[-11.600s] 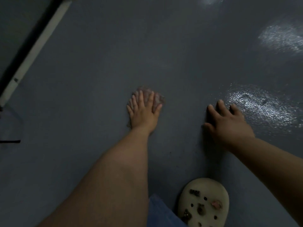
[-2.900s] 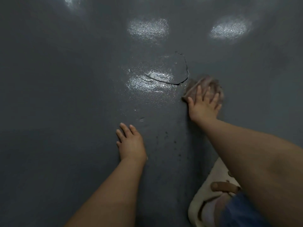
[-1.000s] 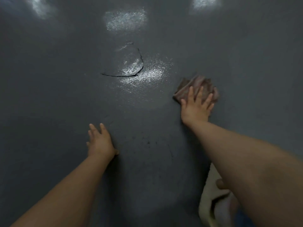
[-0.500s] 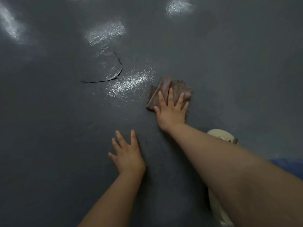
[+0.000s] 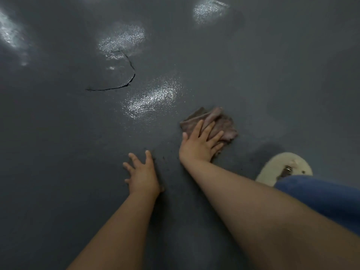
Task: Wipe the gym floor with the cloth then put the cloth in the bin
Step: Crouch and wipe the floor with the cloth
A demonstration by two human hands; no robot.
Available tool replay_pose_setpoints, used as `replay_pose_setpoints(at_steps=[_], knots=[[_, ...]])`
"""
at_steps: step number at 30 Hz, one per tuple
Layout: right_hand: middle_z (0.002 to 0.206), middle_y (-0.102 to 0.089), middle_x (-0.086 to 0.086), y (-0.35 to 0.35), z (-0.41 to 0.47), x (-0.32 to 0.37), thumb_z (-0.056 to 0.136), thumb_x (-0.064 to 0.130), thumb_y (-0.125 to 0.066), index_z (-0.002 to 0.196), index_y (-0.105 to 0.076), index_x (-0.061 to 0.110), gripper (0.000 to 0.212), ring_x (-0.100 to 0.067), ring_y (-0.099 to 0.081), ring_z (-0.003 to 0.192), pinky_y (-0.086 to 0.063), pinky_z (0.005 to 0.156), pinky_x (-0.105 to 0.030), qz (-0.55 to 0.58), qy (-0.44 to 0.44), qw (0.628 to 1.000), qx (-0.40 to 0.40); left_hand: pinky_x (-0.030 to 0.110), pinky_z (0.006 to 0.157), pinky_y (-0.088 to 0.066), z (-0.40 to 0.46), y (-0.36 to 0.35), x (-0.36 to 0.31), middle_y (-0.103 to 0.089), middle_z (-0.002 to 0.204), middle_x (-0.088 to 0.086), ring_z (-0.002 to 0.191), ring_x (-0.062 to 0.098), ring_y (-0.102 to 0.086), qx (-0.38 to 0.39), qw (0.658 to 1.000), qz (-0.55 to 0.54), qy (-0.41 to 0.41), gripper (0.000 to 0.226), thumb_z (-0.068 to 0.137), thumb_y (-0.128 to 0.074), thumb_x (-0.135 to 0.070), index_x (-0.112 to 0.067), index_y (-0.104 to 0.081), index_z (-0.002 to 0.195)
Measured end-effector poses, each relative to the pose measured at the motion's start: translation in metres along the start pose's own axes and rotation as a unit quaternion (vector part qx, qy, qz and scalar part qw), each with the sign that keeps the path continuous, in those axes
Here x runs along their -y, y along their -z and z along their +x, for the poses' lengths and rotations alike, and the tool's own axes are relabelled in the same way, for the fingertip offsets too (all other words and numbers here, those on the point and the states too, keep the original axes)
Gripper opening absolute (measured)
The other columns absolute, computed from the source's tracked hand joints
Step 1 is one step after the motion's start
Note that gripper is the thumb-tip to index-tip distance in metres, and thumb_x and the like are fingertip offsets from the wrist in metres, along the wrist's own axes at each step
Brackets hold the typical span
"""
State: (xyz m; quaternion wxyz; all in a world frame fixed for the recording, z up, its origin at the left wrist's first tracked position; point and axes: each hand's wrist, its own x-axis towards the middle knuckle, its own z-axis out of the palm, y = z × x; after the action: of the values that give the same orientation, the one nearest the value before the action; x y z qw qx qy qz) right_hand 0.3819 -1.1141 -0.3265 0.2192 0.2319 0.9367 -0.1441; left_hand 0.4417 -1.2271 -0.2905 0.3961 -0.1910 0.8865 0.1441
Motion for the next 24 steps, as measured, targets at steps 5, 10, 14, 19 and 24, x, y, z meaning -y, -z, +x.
replay_pose_setpoints(at_steps=[5, 10, 14, 19, 24], knots=[[0.157, 0.022, 0.0, 0.03, 0.057, -0.004, 0.095, 0.061, -0.023, 0.149, 0.006, 0.04, 0.065, -0.044, 0.023, 0.139, 0.008, 0.109, -0.064, -0.051, 0.103, 0.993, 0.023, 0.056, 0.11, -0.026, 0.001, 0.0, 0.003, 0.024, 0.152, 0.02, 0.142, 0.045, 0.01, -0.001, 1.0, -0.002, -0.01, 0.111, 0.077, -0.078, -0.022, -0.024, 0.005, 0.151], [0.157, 0.022, 0.004, 0.065, 0.107, -0.024, 0.093, 0.065, -0.023, 0.147, 0.008, 0.044, 0.065, -0.04, 0.021, 0.141, 0.005, 0.112, -0.06, -0.115, 0.168, 0.979, 0.029, 0.057, 0.11, -0.028, 0.004, -0.003, 0.007, 0.026, 0.152, 0.019, 0.141, 0.044, 0.013, 0.0, 1.0, -0.014, -0.014, 0.114, 0.075, -0.079, -0.023, -0.025, 0.006, 0.151], [0.159, 0.016, 0.002, 0.049, 0.086, -0.042, 0.097, 0.056, -0.024, 0.151, 0.004, 0.034, 0.065, -0.039, 0.017, 0.142, 0.006, 0.113, -0.056, -0.023, 0.011, 0.999, -0.023, 0.057, 0.11, -0.027, 0.002, -0.004, 0.009, 0.027, 0.152, 0.016, 0.142, 0.042, 0.016, -0.004, 1.0, -0.021, -0.018, 0.115, 0.075, -0.08, -0.023, -0.026, 0.006, 0.151], [0.16, 0.005, -0.006, 0.006, 0.017, -0.043, 0.098, 0.046, -0.033, 0.152, -0.006, 0.023, 0.065, -0.041, 0.007, 0.143, -0.001, 0.113, -0.056, 0.056, -0.114, 0.989, -0.072, 0.058, 0.11, -0.025, 0.001, -0.002, 0.008, 0.026, 0.152, 0.018, 0.141, 0.043, 0.015, -0.006, 0.999, -0.029, -0.023, 0.114, 0.074, -0.08, -0.02, -0.025, 0.003, 0.151], [0.142, -0.045, -0.02, -0.039, -0.056, -0.023, 0.085, 0.044, -0.039, 0.137, -0.05, 0.014, 0.06, -0.055, -0.038, 0.126, -0.031, 0.095, -0.07, -0.016, 0.044, 0.998, -0.03, 0.059, 0.108, -0.024, 0.001, -0.001, 0.007, 0.022, 0.153, 0.02, 0.141, 0.045, 0.012, -0.014, 0.999, -0.024, -0.028, 0.114, 0.073, -0.081, -0.021, -0.023, 0.002, 0.151]])
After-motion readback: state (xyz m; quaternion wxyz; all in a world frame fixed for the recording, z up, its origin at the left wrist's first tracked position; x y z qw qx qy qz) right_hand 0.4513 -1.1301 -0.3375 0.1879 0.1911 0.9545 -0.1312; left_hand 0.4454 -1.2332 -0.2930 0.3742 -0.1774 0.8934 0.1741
